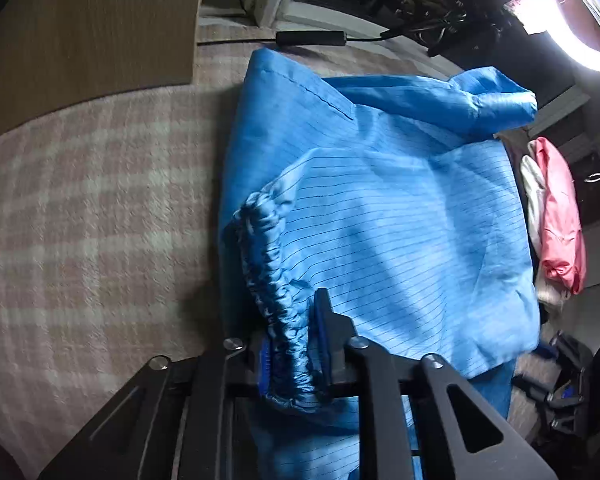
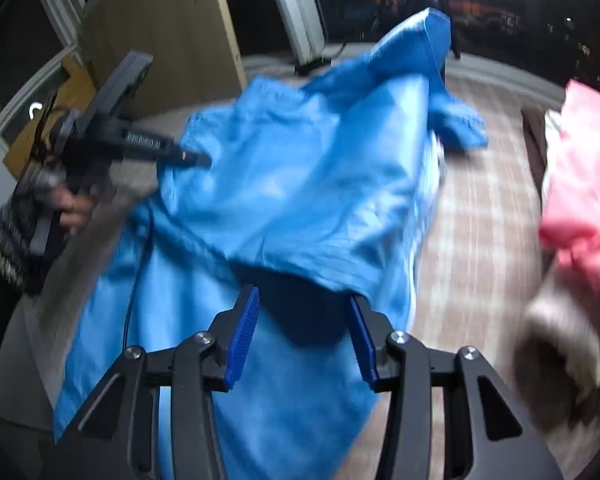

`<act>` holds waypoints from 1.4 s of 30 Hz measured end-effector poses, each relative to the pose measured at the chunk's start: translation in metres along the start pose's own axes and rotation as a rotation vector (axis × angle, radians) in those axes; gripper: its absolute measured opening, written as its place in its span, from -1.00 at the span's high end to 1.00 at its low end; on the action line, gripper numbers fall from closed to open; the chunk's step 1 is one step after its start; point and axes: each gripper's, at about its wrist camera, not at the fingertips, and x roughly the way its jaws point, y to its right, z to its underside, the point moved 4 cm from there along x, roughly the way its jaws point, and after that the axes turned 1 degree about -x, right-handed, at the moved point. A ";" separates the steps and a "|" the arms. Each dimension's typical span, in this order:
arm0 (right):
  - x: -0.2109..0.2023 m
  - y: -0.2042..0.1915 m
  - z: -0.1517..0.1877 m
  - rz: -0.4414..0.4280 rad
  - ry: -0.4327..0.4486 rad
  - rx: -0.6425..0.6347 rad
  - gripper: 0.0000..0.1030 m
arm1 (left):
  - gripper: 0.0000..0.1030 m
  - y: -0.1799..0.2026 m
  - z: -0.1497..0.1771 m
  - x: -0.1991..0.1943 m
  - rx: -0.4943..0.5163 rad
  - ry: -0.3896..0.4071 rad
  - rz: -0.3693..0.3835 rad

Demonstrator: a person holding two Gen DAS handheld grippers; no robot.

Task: Fold clothes
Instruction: 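Lay the sleeve cuff onto the coat body with the left gripper, then open, then grasp the coat hem with the right gripper while the left gripper grasps it too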

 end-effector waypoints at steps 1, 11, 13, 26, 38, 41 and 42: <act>0.003 0.002 -0.006 0.013 0.010 0.005 0.16 | 0.55 0.001 0.000 -0.005 0.003 0.016 -0.006; -0.044 -0.012 -0.009 -0.205 -0.014 -0.079 0.14 | 0.38 0.017 0.007 -0.038 0.069 0.096 -0.028; -0.036 -0.003 -0.025 -0.149 0.063 -0.050 0.14 | 0.40 0.018 0.009 -0.044 0.050 0.126 -0.036; 0.009 0.042 -0.018 0.044 -0.007 0.023 0.18 | 0.43 0.003 0.036 -0.036 0.093 0.078 -0.020; -0.200 0.020 0.091 -0.001 0.214 0.199 0.14 | 0.14 -0.022 0.154 -0.224 0.145 0.225 0.094; -0.236 0.007 0.143 0.011 0.220 0.249 -0.03 | -0.11 -0.037 0.223 -0.238 0.087 0.185 0.161; -0.241 -0.003 0.169 0.023 0.218 0.275 -0.09 | -0.11 -0.039 0.247 -0.232 0.068 0.156 0.173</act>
